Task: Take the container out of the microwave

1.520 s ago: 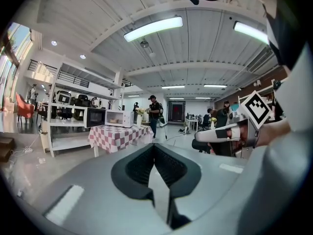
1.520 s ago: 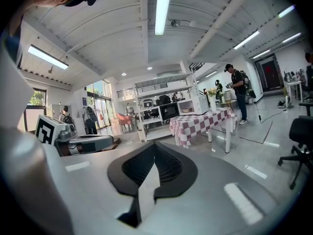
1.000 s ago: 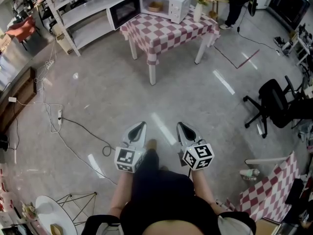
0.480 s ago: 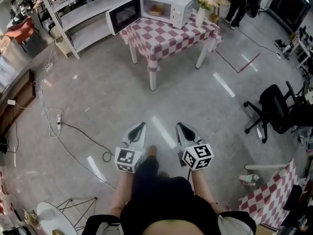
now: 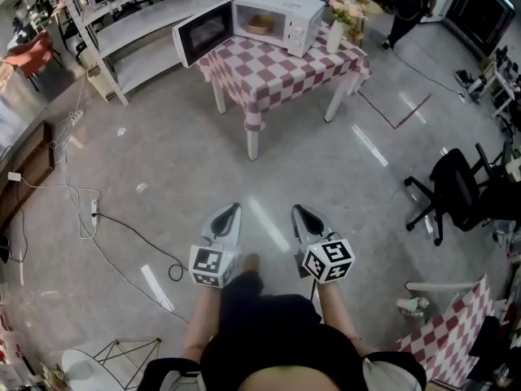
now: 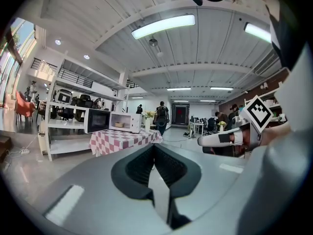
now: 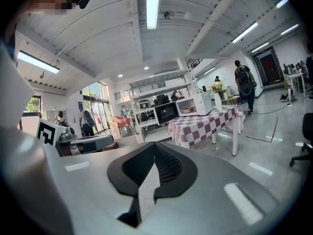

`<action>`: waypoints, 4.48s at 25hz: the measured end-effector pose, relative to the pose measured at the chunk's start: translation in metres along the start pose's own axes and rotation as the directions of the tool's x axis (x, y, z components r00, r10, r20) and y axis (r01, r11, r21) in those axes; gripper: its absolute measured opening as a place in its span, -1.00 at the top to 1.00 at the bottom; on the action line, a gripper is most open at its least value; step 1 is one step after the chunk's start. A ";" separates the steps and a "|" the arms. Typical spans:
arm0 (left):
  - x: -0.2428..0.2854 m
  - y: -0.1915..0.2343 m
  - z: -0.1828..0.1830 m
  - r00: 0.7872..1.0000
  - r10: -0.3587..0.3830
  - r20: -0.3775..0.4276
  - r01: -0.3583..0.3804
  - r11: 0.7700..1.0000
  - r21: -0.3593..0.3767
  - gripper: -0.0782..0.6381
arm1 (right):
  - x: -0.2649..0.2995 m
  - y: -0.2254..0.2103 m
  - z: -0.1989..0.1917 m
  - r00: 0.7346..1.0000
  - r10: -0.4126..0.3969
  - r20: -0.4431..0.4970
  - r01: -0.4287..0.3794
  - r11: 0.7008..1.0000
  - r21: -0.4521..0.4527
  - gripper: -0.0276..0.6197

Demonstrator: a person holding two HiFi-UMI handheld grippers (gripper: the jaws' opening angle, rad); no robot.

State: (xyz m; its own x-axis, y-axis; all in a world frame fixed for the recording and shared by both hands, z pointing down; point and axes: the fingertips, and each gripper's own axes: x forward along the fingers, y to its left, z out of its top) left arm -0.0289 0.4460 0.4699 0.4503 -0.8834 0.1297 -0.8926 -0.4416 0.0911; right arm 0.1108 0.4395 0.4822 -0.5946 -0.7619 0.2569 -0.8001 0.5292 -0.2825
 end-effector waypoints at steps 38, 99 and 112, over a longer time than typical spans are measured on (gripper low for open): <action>0.063 0.078 0.011 0.999 -0.050 -0.010 0.049 0.999 -0.019 0.76 | 0.099 -0.019 0.018 0.999 -0.035 -0.020 0.035 0.999 0.025 0.91; 0.227 0.154 0.022 0.998 0.022 -0.055 -0.025 0.998 -0.050 0.76 | 0.231 -0.127 0.074 0.996 0.023 -0.091 -0.022 1.000 0.008 0.91; 0.273 0.177 0.025 0.996 0.074 -0.056 -0.078 0.995 -0.069 0.76 | 0.276 -0.157 0.091 0.990 0.078 -0.116 -0.079 0.997 -0.003 0.91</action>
State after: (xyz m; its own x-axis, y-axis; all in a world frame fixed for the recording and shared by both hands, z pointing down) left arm -0.0643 0.1225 0.4971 0.3832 -0.9036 0.1914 -0.9213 -0.3592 0.1487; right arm 0.0797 0.1123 0.5131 -0.6607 -0.6697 0.3391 -0.7507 0.5889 -0.2994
